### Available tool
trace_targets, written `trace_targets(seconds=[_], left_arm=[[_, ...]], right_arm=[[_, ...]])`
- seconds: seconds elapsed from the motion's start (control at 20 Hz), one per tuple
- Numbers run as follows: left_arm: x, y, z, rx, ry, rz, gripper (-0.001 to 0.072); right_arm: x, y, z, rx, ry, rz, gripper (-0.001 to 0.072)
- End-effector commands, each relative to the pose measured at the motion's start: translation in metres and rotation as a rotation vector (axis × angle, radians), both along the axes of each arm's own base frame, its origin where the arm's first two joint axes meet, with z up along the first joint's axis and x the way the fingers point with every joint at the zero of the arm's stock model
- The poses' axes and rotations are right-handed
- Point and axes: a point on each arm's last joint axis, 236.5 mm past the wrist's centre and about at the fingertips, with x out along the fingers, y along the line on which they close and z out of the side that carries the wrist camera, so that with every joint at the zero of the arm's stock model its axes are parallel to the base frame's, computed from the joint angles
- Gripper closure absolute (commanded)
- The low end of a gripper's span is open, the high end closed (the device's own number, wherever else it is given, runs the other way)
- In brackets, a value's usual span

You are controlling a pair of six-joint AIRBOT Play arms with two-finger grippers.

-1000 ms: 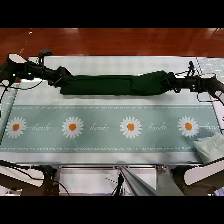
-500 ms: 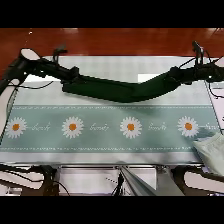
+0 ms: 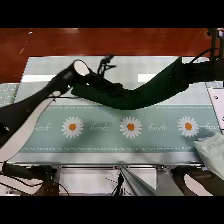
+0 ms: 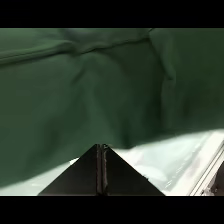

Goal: Fold the shirts.

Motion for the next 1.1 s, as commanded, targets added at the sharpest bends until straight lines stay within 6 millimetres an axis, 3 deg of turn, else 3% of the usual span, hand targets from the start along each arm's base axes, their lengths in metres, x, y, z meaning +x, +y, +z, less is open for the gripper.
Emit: trace_targets(seconds=[0.0, 0.2, 0.3, 0.4, 0.5, 0.6, 0.7, 0.8, 0.9, 1.05], left_arm=[[-0.041, -0.053, -0.021, -0.01, 0.04, -0.057, 0.0673], [-0.097, -0.103, -0.05, -0.073, 0.214, -0.097, 0.0672], [-0.113, -0.117, -0.057, -0.103, 0.252, -0.124, 0.0673], [-0.102, -0.112, -0.05, -0.114, 0.24, -0.104, 0.0674], [-0.066, -0.093, -0.025, -0.15, 0.194, -0.042, 0.0675], [-0.017, -0.058, 0.017, -0.202, 0.1, 0.038, 0.0675], [0.032, -0.005, 0.069, -0.239, -0.016, 0.145, 0.0675], [0.067, 0.059, 0.123, -0.257, -0.142, 0.248, 0.0675], [0.085, 0.128, 0.175, -0.263, -0.257, 0.349, 0.0674], [0.081, 0.216, 0.239, -0.262, -0.39, 0.474, 0.0674]], right_arm=[[-0.03, 0.0, 0.02, -0.062, -0.02, -0.022, 0.0697], [-0.047, 0.008, 0.034, -0.058, -0.043, -0.026, 0.0697], [-0.051, 0.009, 0.036, -0.058, -0.045, -0.025, 0.0697], [-0.051, 0.004, 0.035, -0.076, -0.043, -0.033, 0.0697], [-0.047, 0.002, 0.034, -0.084, -0.05, -0.039, 0.0697], [-0.043, 0.01, 0.022, -0.099, -0.022, -0.007, 0.0698], [-0.038, 0.033, 0.003, -0.134, 0.011, 0.073, 0.0698], [-0.028, 0.066, -0.018, -0.153, 0.022, 0.146, 0.0698], [-0.014, 0.106, -0.038, -0.127, 0.01, 0.192, 0.0698], [0.002, 0.172, -0.065, -0.051, -0.026, 0.245, 0.0698]])
